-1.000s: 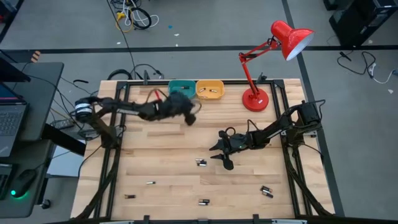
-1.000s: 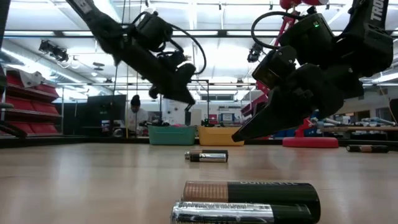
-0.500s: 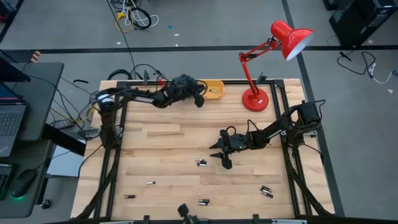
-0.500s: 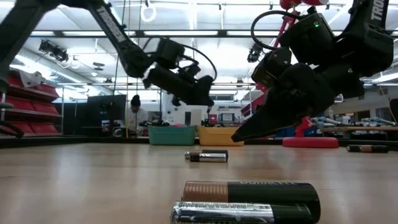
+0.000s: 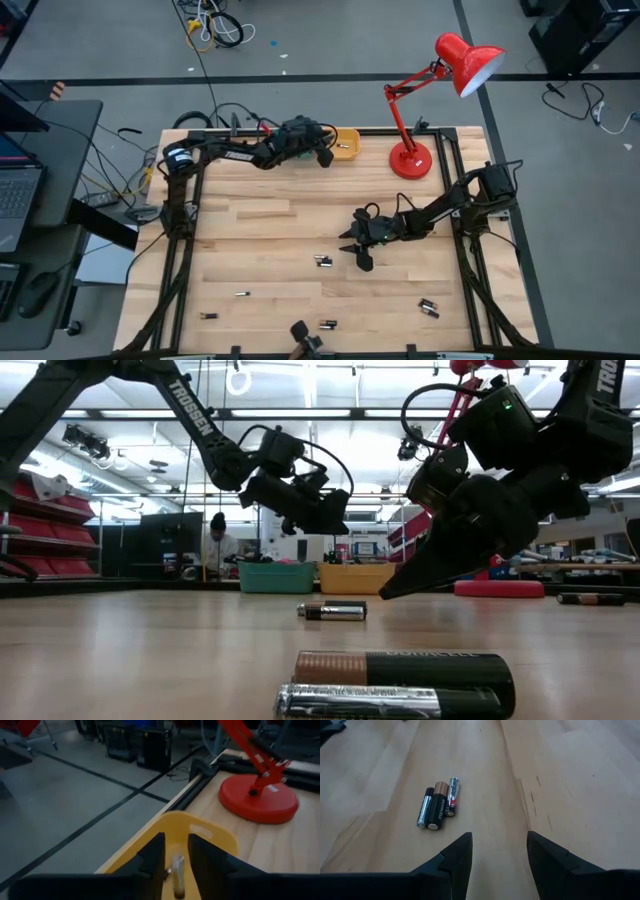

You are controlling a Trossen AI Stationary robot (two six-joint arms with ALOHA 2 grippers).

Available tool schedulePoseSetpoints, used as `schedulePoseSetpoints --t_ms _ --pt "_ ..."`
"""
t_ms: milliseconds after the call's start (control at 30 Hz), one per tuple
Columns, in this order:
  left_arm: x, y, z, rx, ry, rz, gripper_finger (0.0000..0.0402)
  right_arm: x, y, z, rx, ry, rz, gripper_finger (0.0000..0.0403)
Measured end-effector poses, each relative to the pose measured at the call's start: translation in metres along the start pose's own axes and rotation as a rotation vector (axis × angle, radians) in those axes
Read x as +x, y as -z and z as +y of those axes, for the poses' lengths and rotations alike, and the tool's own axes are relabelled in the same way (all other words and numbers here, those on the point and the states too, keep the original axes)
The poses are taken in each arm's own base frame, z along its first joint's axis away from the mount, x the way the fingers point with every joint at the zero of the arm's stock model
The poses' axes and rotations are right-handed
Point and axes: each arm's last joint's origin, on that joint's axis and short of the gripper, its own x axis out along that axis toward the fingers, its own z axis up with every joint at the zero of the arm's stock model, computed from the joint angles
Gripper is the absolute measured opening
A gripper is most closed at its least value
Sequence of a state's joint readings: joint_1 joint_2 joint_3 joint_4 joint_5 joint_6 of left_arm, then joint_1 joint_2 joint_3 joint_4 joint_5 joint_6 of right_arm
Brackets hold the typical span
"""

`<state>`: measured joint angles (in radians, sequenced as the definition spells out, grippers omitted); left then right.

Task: Sort batteries
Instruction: Put the white battery into the yellow bin

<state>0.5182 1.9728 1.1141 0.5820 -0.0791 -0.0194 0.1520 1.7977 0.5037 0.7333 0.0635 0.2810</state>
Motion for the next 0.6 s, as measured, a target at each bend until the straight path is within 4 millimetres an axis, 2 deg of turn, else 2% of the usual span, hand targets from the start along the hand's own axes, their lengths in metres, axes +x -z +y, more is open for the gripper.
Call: schedulePoseSetpoints --t_ms 233,333,467,600 --pt "-0.001 0.003 0.0 -0.035 -0.003 0.036 0.0165 0.0 0.0 0.0 0.008 -0.001 -0.004 0.0174" --pt "-0.008 -0.002 -0.001 -0.029 0.033 0.084 0.0179 0.0 0.0 0.0 0.008 -0.001 -0.004 0.0174" --pt "-0.031 -0.021 -0.007 0.05 0.087 0.175 0.0181 0.0 0.0 0.0 0.012 -0.001 -0.005 0.0174" --pt "-0.068 -0.042 -0.02 0.144 0.137 0.278 0.0181 0.0 -0.001 0.0 0.008 -0.002 -0.006 0.0174"
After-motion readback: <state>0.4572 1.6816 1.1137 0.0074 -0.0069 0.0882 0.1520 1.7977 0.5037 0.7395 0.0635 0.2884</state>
